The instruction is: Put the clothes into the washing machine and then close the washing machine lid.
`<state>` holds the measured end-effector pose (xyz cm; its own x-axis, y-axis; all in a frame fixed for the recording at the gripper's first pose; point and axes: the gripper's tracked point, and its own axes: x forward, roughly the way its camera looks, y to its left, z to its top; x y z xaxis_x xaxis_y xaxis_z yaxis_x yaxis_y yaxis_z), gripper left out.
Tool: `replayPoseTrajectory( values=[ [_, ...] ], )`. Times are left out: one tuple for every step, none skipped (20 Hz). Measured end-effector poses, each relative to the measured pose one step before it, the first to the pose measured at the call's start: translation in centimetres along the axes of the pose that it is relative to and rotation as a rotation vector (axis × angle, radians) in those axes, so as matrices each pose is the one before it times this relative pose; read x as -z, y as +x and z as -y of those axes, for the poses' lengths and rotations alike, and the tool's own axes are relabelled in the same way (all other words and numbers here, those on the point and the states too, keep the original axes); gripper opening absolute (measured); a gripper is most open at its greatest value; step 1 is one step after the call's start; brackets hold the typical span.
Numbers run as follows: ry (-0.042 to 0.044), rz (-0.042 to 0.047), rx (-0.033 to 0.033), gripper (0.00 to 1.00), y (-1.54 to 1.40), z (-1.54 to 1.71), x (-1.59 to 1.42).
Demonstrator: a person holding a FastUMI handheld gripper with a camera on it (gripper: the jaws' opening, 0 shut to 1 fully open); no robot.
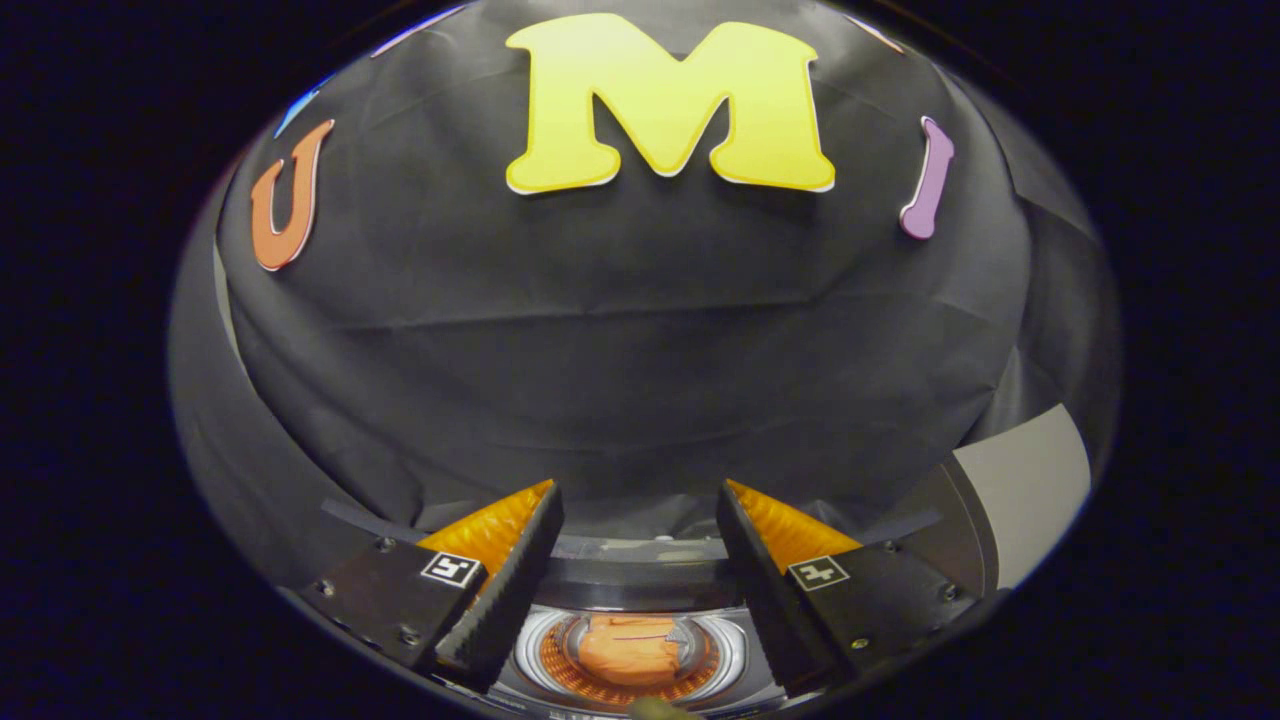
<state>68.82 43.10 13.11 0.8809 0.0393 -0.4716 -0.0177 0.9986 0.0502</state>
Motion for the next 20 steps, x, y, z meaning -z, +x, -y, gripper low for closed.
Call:
replayPoseTrajectory(
  values=[
    [-0.00111,0.00177,-0.00062,0.97,-0.314,-0.055,0.235],
    [0.00011,0.00124,-0.00051,0.97,-0.339,0.001,0.325],
    [0.00100,0.00146,0.00043,0.97,-0.293,-0.015,0.245],
    [0.00131,0.00148,0.00167,0.97,-0.407,0.010,0.356],
    [-0.00190,0.00001,0.00177,0.97,-0.321,-0.002,0.207],
    [0.00013,0.00138,0.00140,0.97,-0.323,0.075,0.413],
    [-0.00031,0.00043,-0.00030,0.97,-0.217,0.000,0.280],
    [0.00073,0.00041,-0.00052,0.97,-0.384,0.002,0.338],
    [0.00036,0.00081,-0.00002,0.97,-0.203,-0.033,0.196],
    [0.00006,0.00074,0.00076,0.97,-0.349,0.024,0.371],
    [0.00075,0.00286,0.00128,0.97,-0.273,-0.051,0.283],
    [-0.00561,0.00205,0.00008,0.97,-0.454,-0.016,0.354],
    [-0.00066,0.00176,-0.00029,0.97,-0.200,-0.005,0.243],
    [0.00206,-0.00058,-0.00063,0.97,-0.203,0.033,0.439],
    [0.00116,-0.00240,-0.00028,0.97,-0.221,-0.038,0.254],
    [-0.00108,0.00023,-0.00147,0.97,-0.161,0.004,0.334],
    [-0.00175,-0.00198,-0.00262,0.97,-0.244,-0.057,0.307],
    [0.00087,-0.00275,-0.00415,0.97,-0.278,0.014,0.400],
    [0.00293,-0.00429,-0.00350,0.97,-0.190,-0.037,0.277],
    [0.00128,-0.00507,-0.00280,0.97,-0.254,0.083,0.558]
  ],
)
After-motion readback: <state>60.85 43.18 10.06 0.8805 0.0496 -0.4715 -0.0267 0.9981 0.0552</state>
